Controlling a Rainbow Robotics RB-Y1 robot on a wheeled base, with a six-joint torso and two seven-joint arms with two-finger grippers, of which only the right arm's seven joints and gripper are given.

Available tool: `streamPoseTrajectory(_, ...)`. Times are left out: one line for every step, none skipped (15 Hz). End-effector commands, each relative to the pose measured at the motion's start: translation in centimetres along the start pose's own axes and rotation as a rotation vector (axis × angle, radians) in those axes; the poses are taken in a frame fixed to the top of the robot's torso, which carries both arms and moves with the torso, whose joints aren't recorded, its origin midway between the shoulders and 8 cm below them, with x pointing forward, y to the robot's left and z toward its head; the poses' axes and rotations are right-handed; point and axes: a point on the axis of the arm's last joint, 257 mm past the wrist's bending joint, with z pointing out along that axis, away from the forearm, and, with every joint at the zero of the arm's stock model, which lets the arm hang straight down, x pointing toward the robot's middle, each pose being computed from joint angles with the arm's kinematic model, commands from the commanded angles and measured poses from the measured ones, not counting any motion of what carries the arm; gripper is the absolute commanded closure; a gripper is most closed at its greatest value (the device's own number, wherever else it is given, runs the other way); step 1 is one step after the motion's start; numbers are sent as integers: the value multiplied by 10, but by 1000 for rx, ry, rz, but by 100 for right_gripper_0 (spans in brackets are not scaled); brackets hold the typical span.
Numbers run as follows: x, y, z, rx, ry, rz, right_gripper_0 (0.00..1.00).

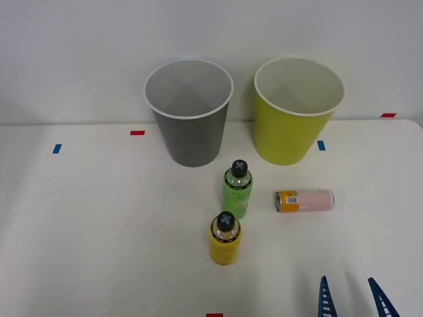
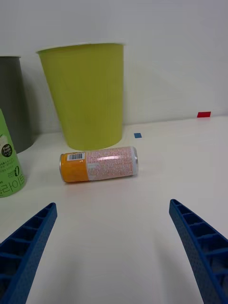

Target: Put cans in the gray bin, plastic bottles in the light green bin

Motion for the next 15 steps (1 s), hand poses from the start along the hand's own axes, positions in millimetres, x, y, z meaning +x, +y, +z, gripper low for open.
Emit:
streamPoseTrajectory(0, 0, 0, -1, 0, -1, 19)
streamPoseTrajectory(0, 0, 0, -1, 0, -1, 19)
streamPoseTrajectory(0, 0, 0, -1, 0, -1, 19)
streamPoseTrajectory(0, 0, 0, -1, 0, -1, 19)
streamPoseTrajectory(0, 0, 0, -1, 0, -1, 19)
streamPoseTrajectory(0, 0, 0, -1, 0, -1, 19)
streamPoseTrajectory(0, 0, 0, -1, 0, -1, 19)
streamPoseTrajectory(0, 0, 0, -1, 0, -1, 19)
streamPoseTrajectory(0, 0, 0, -1, 0, -1, 19)
streamPoseTrajectory(0, 0, 0, -1, 0, -1, 19)
streamPoseTrajectory(0, 0, 0, -1, 0, -1, 19)
streamPoseTrajectory(0, 0, 0, -1, 0, -1, 19)
streamPoseTrajectory(0, 0, 0, -1, 0, -1, 19)
streamPoseTrajectory(0, 0, 0, -1, 0, -1, 19)
streamPoseTrajectory(0, 0, 0, -1, 0, -1, 19)
